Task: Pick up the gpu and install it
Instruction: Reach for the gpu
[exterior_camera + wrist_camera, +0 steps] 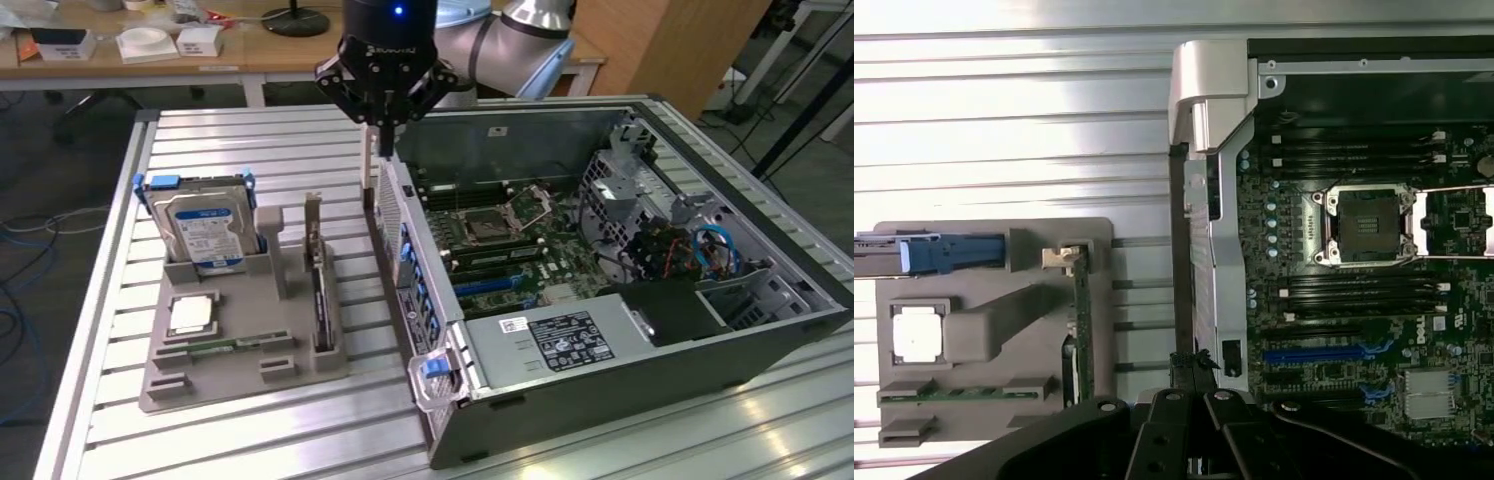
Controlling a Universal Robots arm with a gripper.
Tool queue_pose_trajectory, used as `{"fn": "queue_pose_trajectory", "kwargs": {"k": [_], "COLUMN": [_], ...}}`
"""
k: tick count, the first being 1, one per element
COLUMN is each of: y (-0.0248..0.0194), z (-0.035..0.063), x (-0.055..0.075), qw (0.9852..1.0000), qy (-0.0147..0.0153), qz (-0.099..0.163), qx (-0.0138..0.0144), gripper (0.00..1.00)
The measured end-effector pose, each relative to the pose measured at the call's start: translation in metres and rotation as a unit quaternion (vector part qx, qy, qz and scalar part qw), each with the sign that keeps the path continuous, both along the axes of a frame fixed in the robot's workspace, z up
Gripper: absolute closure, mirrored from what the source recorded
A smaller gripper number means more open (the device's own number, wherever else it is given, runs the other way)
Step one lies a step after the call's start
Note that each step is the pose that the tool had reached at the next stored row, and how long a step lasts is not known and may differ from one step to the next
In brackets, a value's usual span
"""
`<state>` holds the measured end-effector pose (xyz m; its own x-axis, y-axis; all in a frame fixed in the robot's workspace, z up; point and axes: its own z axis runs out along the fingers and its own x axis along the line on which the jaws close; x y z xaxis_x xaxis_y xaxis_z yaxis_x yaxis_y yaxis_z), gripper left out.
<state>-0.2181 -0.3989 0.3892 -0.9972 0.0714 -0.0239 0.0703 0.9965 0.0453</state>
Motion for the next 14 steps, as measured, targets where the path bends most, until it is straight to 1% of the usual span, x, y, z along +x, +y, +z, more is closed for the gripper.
{"fn": "queue_pose_trajectory", "kwargs": {"k": [14], "y": [0.0], "z": [-0.0003], "x": [-0.013], "qw": [1.0], "qy": [0.0], "qz": [0.001], "qx": [0.0], "gripper": [0.89]}}
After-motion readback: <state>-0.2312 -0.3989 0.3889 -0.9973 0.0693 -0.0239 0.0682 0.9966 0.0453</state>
